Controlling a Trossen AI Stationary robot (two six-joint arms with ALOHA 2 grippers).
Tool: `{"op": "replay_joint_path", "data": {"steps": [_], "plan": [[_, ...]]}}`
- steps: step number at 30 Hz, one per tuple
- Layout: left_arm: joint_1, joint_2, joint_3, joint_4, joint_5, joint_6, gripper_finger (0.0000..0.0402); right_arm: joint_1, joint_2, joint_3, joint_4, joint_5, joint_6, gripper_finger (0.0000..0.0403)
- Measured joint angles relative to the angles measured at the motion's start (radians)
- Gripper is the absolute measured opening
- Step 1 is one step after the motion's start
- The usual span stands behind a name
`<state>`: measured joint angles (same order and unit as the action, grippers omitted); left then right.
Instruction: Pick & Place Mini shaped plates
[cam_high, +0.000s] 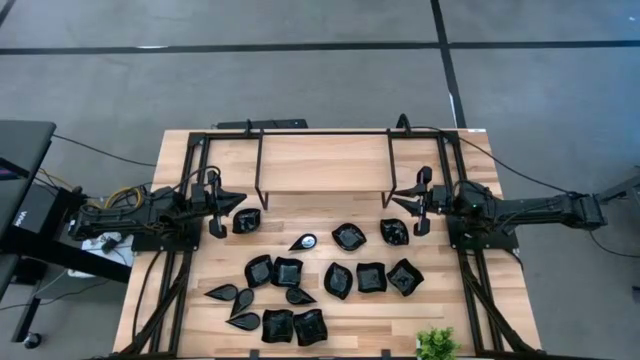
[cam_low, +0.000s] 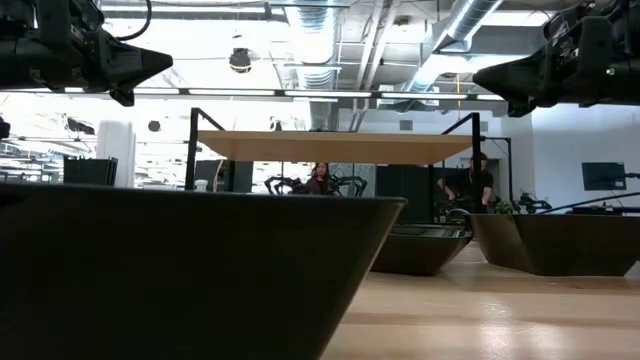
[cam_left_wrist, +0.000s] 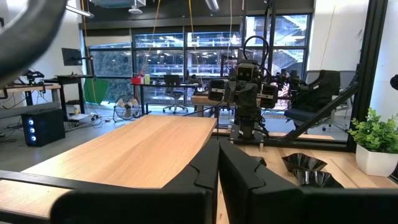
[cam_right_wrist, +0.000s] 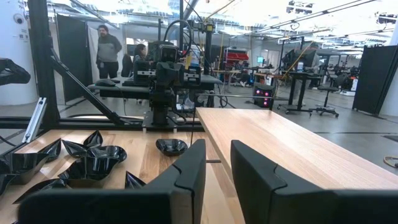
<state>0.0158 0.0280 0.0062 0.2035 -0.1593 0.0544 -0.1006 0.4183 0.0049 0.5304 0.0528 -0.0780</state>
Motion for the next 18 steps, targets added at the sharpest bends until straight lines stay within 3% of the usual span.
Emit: {"op": "replay_joint_path", "data": {"steps": [12, 18], "plan": [[0.000, 0.000, 0.000, 0.000, 0.000, 0.000, 0.0013, 0.000, 0.000, 0.000, 0.000, 0.000, 0.004, 0.0070], [0.000, 0.000, 0.000, 0.006, 0.000, 0.000, 0.0013, 0.012, 0.000, 0.000, 0.000, -0.001, 0.225, 0.0070]]}}
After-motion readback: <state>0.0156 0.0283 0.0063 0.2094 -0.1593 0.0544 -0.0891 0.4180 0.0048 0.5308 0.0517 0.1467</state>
